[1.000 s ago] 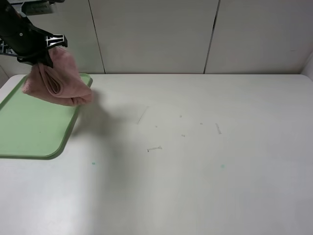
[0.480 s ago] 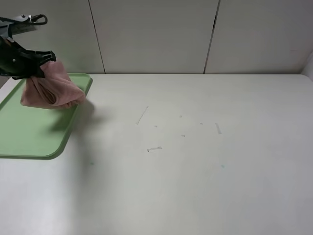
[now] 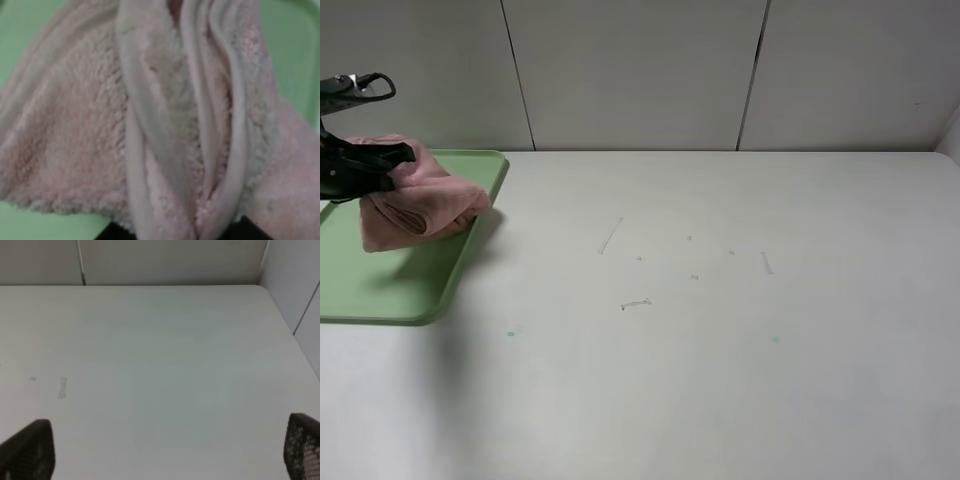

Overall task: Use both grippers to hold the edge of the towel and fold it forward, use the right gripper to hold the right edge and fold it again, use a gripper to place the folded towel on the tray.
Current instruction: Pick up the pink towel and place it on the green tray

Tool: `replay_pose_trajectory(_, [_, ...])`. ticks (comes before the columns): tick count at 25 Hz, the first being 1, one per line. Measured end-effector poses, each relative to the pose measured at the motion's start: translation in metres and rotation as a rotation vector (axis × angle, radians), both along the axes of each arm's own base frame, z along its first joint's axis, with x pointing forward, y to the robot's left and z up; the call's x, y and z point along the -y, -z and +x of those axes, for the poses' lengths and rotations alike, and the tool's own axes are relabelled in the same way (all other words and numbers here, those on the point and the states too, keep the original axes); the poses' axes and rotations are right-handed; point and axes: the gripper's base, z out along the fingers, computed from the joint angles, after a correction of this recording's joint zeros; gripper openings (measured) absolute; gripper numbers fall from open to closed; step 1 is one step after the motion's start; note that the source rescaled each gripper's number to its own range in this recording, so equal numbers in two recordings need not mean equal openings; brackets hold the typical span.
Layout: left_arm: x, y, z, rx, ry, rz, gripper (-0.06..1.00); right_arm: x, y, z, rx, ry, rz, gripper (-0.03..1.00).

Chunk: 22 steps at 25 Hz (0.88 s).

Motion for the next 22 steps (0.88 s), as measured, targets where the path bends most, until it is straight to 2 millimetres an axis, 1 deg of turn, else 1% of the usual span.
replay_pose_trajectory(4, [-0.004,0.005,-0.006,-0.018,-0.016,-0.003,0.15,0.000,0.000,0.000,0.000,0.000,0.000,1.00])
replay_pose_trajectory(5, [-0.004,0.005,-0.006,-0.019,-0.016,-0.003,0.17,0.000,0.000,0.000,0.000,0.000,0.000,1.00])
replay_pose_trajectory(7, [-0.004,0.006,-0.007,-0.024,-0.016,-0.004,0.25,0.000,0.000,0.000,0.000,0.000,0.000,1.00])
replay_pose_trajectory(8, [-0.004,0.006,-0.007,-0.024,-0.016,-0.004,0.34,0.000,0.000,0.000,0.000,0.000,0.000,1.00])
replay_pose_trajectory(9, [-0.004,0.006,-0.007,-0.029,-0.017,-0.004,0.48,0.000,0.000,0.000,0.000,0.000,0.000,1.00])
replay_pose_trajectory(10, [-0.004,0.007,-0.008,-0.041,-0.018,-0.004,0.66,0.000,0.000,0.000,0.000,0.000,0.000,1.00])
replay_pose_trajectory(11, [-0.004,0.008,-0.009,-0.055,-0.018,-0.003,0.77,0.000,0.000,0.000,0.000,0.000,0.000,1.00])
replay_pose_trajectory(12, [-0.005,0.009,-0.011,-0.079,-0.013,0.003,0.86,0.000,0.000,0.000,0.000,0.000,0.000,1.00])
replay_pose_trajectory(13, [-0.005,0.010,-0.013,-0.103,-0.010,0.009,0.91,0.000,0.000,0.000,0.000,0.000,0.000,1.00])
replay_pose_trajectory(16, [-0.005,0.008,-0.017,-0.144,0.002,0.027,0.98,0.000,0.000,0.000,0.000,0.000,0.000,1.00])
replay_pose_trajectory(22, [-0.006,-0.008,-0.024,-0.154,0.008,0.047,1.00,0.000,0.000,0.000,0.000,0.000,0.000,1.00])
